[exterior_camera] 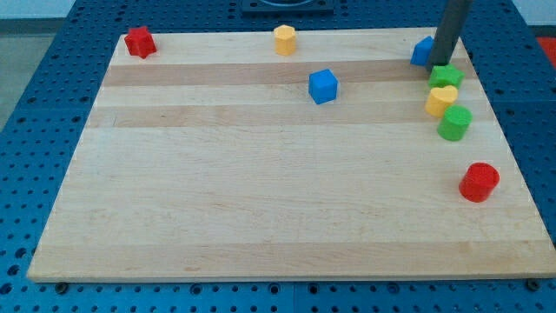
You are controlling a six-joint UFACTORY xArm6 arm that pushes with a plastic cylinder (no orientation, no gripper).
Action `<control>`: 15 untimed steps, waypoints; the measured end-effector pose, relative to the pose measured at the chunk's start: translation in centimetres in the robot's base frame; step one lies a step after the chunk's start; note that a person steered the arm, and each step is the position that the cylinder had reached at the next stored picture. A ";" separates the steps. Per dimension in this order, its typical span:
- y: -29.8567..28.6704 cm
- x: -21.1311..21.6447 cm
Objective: Move your arm at green star
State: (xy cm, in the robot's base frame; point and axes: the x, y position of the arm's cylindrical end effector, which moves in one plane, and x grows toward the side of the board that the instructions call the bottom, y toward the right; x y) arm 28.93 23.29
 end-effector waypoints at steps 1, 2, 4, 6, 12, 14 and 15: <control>-0.7 -2.2; -0.9 -3.8; -0.5 -2.5; 3.1 -0.3; 10.2 -2.4; 10.2 1.5; 9.3 2.8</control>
State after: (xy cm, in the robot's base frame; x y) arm 31.74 32.55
